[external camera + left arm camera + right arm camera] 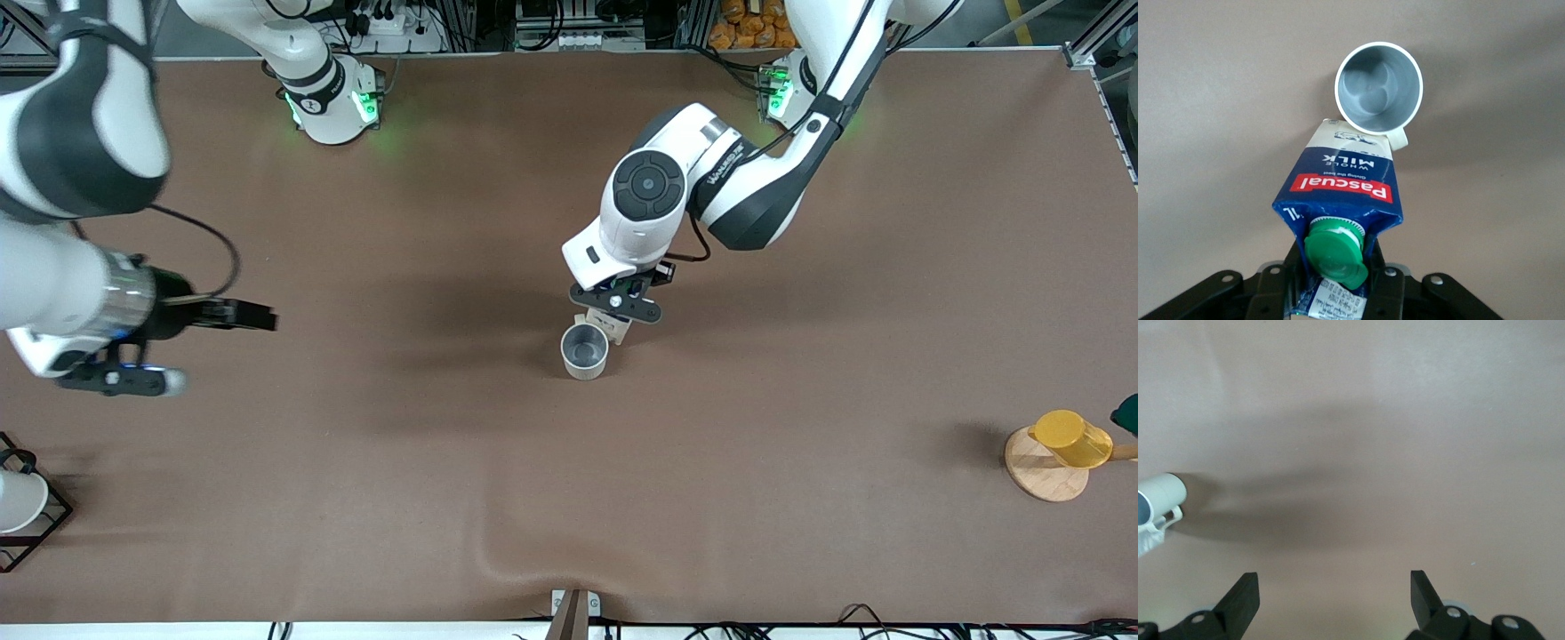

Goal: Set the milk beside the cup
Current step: 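Withdraw the right gripper while the left gripper lowers the milk beside the cup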

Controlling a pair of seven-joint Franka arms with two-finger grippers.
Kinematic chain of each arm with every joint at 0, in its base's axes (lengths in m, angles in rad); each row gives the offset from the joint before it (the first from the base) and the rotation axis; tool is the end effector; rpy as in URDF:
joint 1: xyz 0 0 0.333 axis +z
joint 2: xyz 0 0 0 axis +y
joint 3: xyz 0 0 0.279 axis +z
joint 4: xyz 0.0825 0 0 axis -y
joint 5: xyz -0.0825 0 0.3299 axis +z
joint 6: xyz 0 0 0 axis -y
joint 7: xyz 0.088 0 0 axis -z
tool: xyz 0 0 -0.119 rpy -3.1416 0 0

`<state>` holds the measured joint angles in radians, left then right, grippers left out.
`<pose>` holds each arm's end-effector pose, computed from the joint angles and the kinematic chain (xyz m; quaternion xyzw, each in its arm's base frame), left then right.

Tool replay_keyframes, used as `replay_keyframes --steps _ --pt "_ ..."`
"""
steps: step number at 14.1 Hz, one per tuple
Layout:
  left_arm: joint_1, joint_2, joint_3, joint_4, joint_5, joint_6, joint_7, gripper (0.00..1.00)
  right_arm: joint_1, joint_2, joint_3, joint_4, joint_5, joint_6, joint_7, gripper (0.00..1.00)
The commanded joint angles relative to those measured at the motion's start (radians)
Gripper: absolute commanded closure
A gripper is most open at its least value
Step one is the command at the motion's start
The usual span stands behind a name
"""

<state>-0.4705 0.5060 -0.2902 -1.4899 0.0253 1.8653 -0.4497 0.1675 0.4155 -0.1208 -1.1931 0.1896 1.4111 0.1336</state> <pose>0.4624 -0.4030 0.3572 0.9861 -0.1454 -0.0784 0.0169 0.5807 0.0657 0.4935 -0.9922 0.0345 0.1032 0.0608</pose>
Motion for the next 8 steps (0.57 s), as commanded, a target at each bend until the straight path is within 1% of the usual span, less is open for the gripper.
replay_keyframes --steps 1,3,4,5,6,7,8 --pt "-0.007 0.039 0.005 0.030 0.031 0.026 0.019 0.62 -0.066 -0.029 0.021 -0.031 -0.010 -0.004 -0.106 0.00" --pt "-0.008 0.052 0.005 0.030 0.031 0.043 0.019 0.62 -0.127 -0.046 0.026 -0.057 -0.012 0.003 -0.216 0.00" --pt "-0.008 0.052 0.005 0.031 0.033 0.048 0.019 0.61 -0.147 -0.047 0.027 -0.059 -0.034 0.008 -0.273 0.00" --pt "-0.008 0.054 0.005 0.030 0.033 0.052 0.019 0.59 -0.158 -0.055 0.030 -0.063 -0.074 0.015 -0.319 0.00" --pt "-0.011 0.054 0.005 0.030 0.033 0.052 0.016 0.54 -0.161 -0.101 0.032 -0.112 -0.094 0.040 -0.339 0.00" --pt "-0.014 0.054 0.005 0.030 0.033 0.052 0.014 0.36 -0.166 -0.162 0.038 -0.193 -0.096 0.093 -0.341 0.00" --pt "-0.014 0.054 0.005 0.030 0.034 0.052 0.008 0.11 -0.181 -0.215 0.043 -0.267 -0.096 0.135 -0.342 0.00"
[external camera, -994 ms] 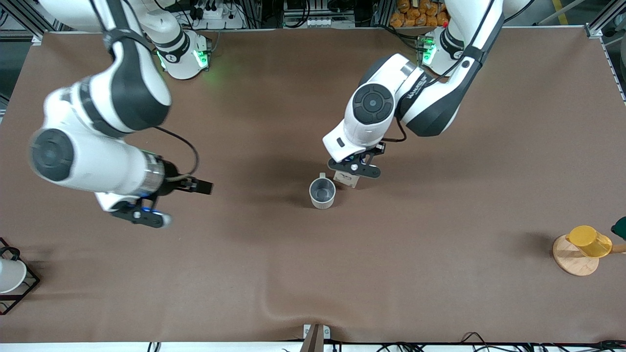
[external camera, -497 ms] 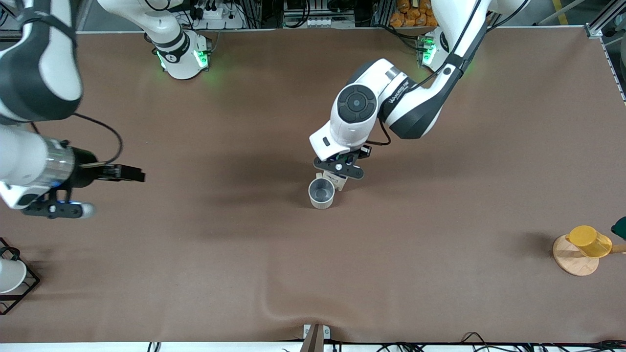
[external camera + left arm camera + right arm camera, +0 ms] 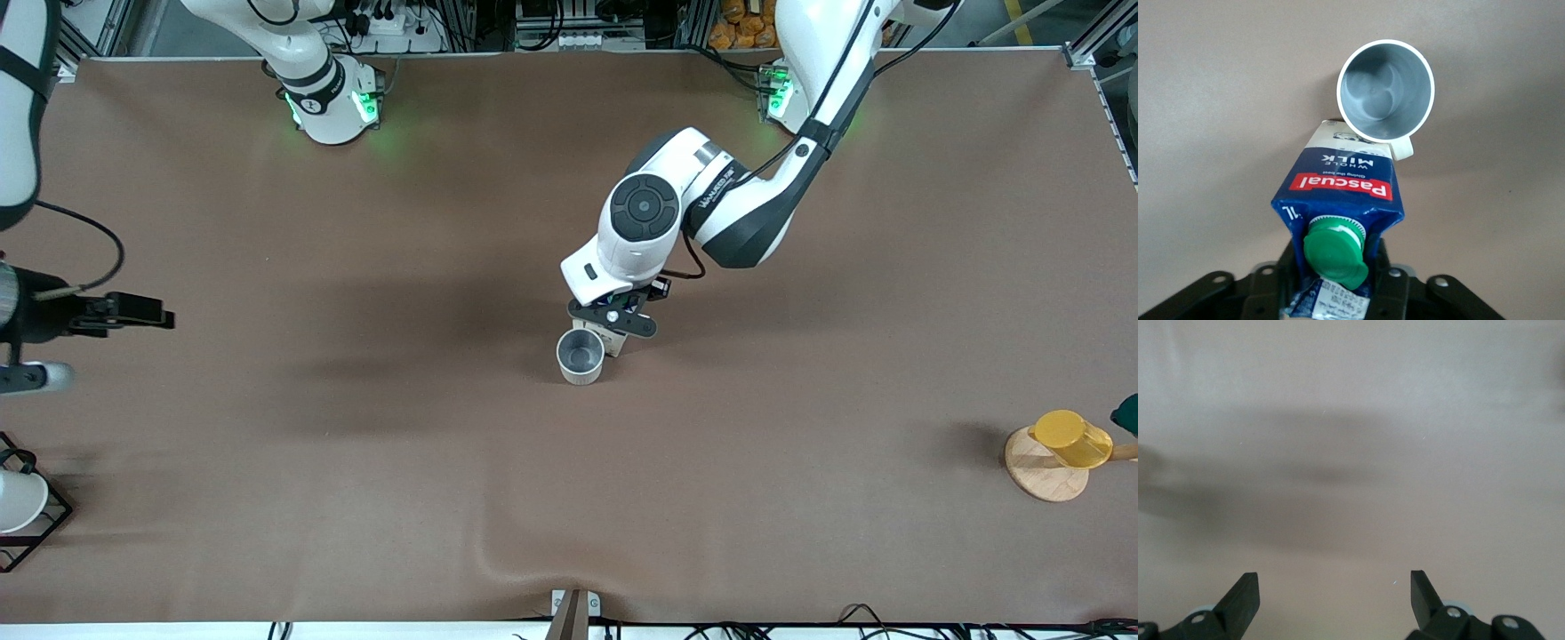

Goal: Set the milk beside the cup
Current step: 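Withdraw the right gripper while the left gripper lowers the milk beside the cup, then open the left gripper and release the milk carton beside the cup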

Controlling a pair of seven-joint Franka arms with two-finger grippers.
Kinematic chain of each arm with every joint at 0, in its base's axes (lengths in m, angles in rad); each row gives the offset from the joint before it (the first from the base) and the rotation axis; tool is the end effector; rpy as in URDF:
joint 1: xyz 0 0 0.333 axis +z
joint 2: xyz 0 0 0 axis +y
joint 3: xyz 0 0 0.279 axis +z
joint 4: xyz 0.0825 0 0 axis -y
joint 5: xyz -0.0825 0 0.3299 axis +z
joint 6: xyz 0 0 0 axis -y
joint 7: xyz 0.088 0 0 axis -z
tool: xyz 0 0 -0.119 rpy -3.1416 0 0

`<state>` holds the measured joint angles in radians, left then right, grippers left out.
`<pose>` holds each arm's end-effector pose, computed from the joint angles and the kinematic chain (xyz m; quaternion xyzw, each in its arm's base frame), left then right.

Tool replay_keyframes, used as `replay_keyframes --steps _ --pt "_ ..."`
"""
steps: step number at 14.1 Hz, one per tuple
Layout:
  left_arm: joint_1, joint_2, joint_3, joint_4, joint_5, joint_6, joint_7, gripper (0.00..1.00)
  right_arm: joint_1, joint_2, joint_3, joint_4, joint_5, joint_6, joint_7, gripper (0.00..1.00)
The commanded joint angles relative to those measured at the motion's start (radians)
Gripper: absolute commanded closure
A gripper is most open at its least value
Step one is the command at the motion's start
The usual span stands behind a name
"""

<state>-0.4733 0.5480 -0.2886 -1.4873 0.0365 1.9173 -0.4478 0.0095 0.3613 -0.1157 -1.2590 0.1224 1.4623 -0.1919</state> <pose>0.4687 -0.4076 0.3367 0.9863 -0.1466 -0.0726 0.0209 0.5766 -0.0346 0.5010 -0.9950 -0.0466 0.0710 0.0516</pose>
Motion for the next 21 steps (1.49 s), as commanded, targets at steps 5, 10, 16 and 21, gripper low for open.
replay_keyframes --steps 5,10,16,21 --pt "-0.010 -0.020 0.003 0.027 0.025 -0.003 -0.009 0.00 -0.097 -0.243 0.109 -0.278 -0.036 0.110 -0.018 0.00" --pt "0.028 -0.117 0.005 0.027 0.008 -0.057 -0.002 0.00 -0.128 -0.236 0.156 -0.246 -0.119 0.144 -0.014 0.00" --pt "0.123 -0.164 -0.003 0.030 -0.024 -0.101 0.008 0.00 -0.112 -0.301 0.154 -0.258 -0.138 0.191 0.002 0.00" --pt "0.260 -0.266 0.009 0.038 -0.021 -0.133 0.027 0.00 -0.100 -0.357 0.154 -0.310 -0.133 0.185 0.063 0.00"
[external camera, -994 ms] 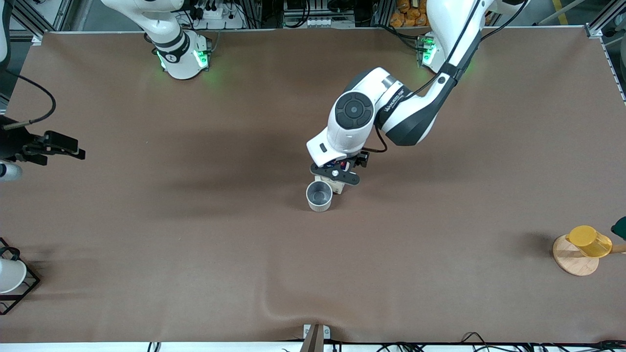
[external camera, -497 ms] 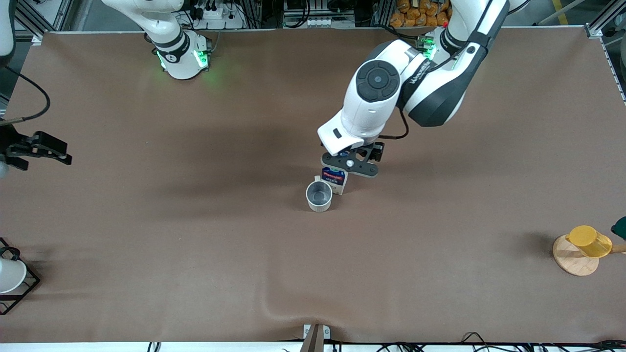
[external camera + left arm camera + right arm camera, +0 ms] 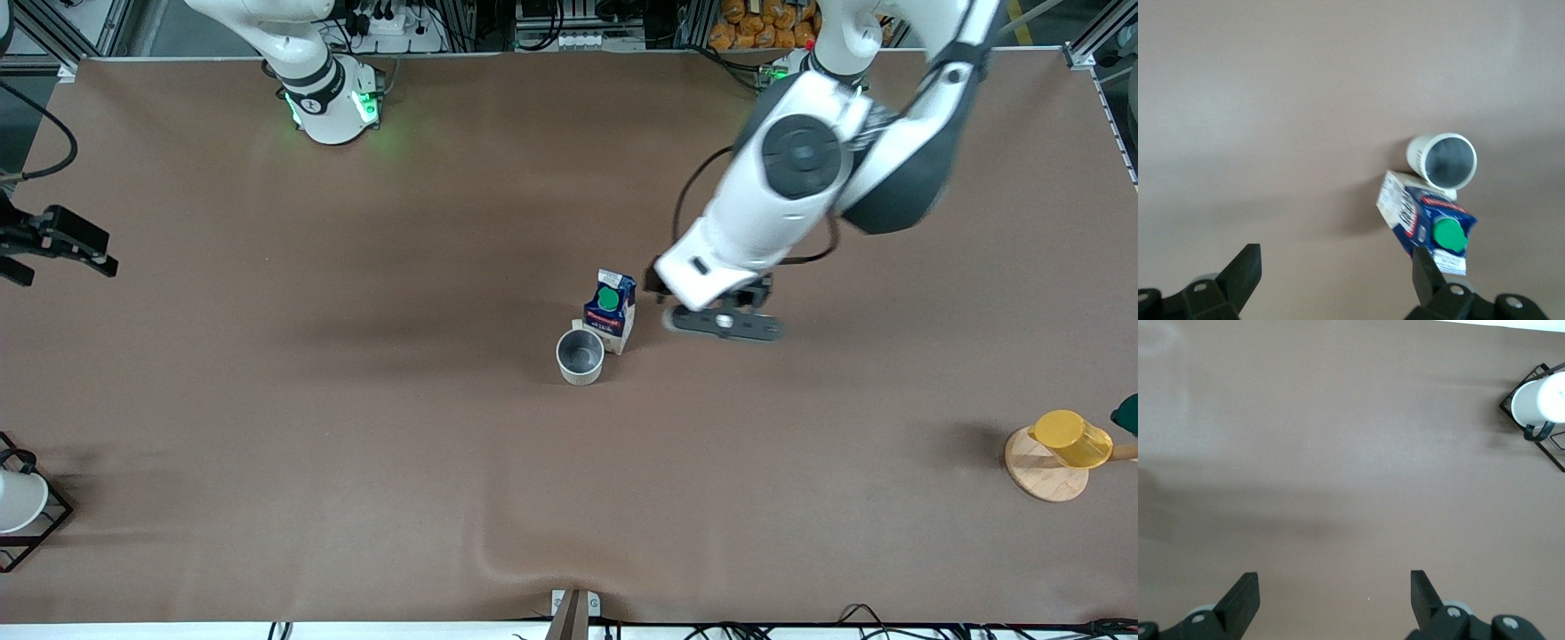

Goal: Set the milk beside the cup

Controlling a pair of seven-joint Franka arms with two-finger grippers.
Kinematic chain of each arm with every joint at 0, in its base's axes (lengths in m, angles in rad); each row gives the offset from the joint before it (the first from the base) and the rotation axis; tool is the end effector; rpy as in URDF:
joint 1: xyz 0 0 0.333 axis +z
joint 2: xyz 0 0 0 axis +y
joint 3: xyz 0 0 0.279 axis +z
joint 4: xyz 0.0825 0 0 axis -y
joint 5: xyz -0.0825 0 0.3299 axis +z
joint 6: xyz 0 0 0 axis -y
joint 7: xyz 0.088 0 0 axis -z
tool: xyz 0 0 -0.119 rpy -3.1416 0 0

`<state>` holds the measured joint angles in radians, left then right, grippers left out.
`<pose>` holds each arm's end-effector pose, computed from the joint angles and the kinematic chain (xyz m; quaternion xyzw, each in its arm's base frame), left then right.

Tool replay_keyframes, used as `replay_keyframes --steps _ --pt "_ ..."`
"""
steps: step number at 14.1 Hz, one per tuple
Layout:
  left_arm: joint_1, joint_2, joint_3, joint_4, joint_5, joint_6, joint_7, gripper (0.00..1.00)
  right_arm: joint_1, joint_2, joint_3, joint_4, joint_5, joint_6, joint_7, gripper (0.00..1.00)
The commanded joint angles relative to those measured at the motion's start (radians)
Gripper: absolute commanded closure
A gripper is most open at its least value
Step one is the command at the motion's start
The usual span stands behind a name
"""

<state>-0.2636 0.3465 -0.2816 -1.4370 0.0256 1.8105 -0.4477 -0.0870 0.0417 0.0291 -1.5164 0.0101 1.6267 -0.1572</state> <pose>0.5271 -0.2906 0.4686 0.9983 -0.0426 0.0013 0.0400 0.5180 -0.0292 0.5823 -0.9982 -0.0495 -0.0347 0.0019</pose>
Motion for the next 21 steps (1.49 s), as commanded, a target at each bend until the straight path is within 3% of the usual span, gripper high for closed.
replay_keyframes --steps 1,6,10,15,16,18,21 --pt "0.097 -0.087 0.004 -0.016 -0.010 -0.028 0.058 0.00 -0.004 -0.037 0.008 -0.054 -0.019 0.025 0.027 0.00" --pt "0.368 -0.156 -0.001 -0.017 -0.015 -0.127 0.225 0.00 0.019 -0.039 0.000 -0.051 -0.010 0.033 0.027 0.00" --pt "0.443 -0.213 0.002 -0.019 -0.012 -0.255 0.227 0.00 0.048 -0.040 -0.027 -0.050 -0.002 0.029 0.028 0.00" --pt "0.466 -0.277 0.010 -0.028 -0.013 -0.301 0.253 0.00 0.065 -0.036 -0.055 -0.047 0.002 0.028 0.036 0.00" --pt "0.443 -0.290 0.047 -0.043 -0.013 -0.306 0.267 0.00 0.064 -0.036 -0.055 -0.044 0.005 0.027 0.038 0.00" --pt "0.333 -0.325 0.184 -0.080 -0.013 -0.306 0.315 0.00 0.065 -0.037 -0.055 -0.038 0.004 0.024 0.041 0.00" --pt "0.304 -0.347 0.206 -0.083 -0.012 -0.323 0.330 0.00 0.062 -0.036 -0.057 -0.036 0.004 0.022 0.041 0.00"
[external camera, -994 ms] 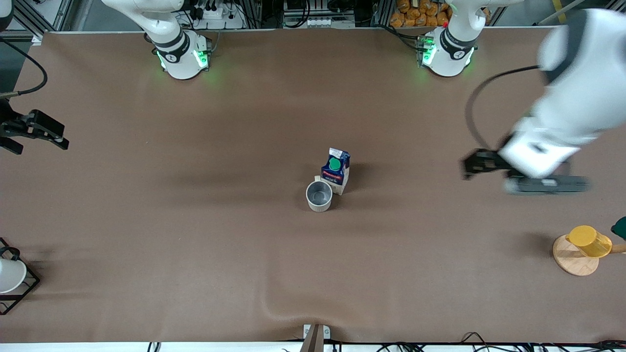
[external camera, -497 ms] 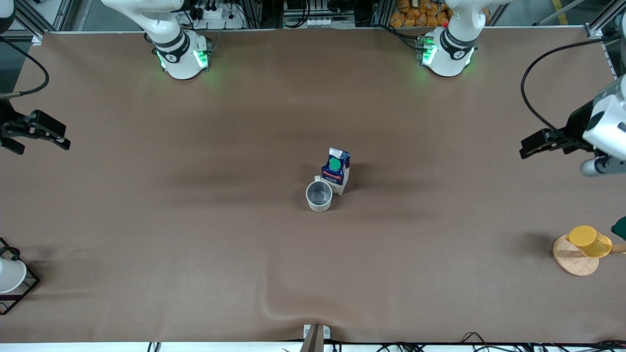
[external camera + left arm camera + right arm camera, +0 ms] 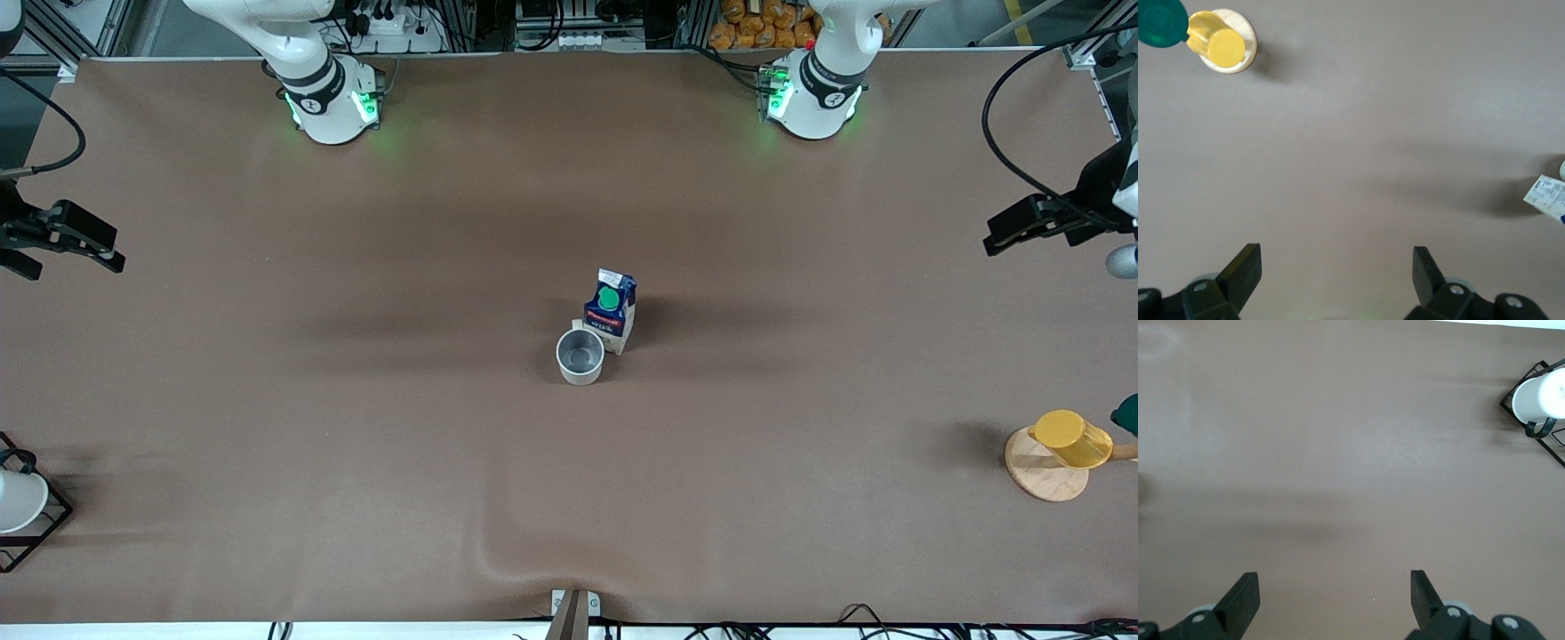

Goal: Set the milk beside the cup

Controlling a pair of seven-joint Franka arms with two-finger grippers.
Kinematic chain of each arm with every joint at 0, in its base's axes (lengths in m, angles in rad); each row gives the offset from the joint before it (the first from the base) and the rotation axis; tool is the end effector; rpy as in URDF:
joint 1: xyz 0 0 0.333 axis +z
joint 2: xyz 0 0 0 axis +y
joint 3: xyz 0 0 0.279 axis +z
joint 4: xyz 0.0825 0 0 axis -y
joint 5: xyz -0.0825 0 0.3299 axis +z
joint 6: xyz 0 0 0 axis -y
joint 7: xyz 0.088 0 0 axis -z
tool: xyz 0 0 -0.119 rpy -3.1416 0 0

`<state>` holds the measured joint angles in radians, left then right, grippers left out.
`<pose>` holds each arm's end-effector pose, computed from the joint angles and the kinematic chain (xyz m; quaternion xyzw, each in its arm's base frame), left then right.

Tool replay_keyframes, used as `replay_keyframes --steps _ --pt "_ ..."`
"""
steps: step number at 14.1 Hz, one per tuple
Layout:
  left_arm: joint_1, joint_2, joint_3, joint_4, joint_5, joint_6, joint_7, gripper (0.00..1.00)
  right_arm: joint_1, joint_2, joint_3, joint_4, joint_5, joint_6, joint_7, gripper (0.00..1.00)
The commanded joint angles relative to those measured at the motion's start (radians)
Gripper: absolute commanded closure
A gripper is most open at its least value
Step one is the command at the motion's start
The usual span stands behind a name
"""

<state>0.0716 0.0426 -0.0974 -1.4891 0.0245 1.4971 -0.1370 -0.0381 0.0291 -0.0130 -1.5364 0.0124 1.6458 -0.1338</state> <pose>0.5044 -0.0089 0.5817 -0.9982 -0.0563 0.0163 0.0115 0.5167 -0.0249 0.5822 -0.9983 -0.0411 -0.0405 0.0023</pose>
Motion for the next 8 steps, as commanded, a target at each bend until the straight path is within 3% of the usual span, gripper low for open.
replay_keyframes --steps 1,8 --pt "-0.042 -0.043 0.025 -0.030 -0.009 -0.011 0.025 0.00 0.014 -0.023 -0.015 -0.016 0.001 0.002 0.017 0.00" --pt "-0.067 -0.043 0.025 -0.013 0.029 -0.061 0.024 0.00 0.017 -0.023 -0.008 -0.016 0.001 0.002 0.028 0.00"
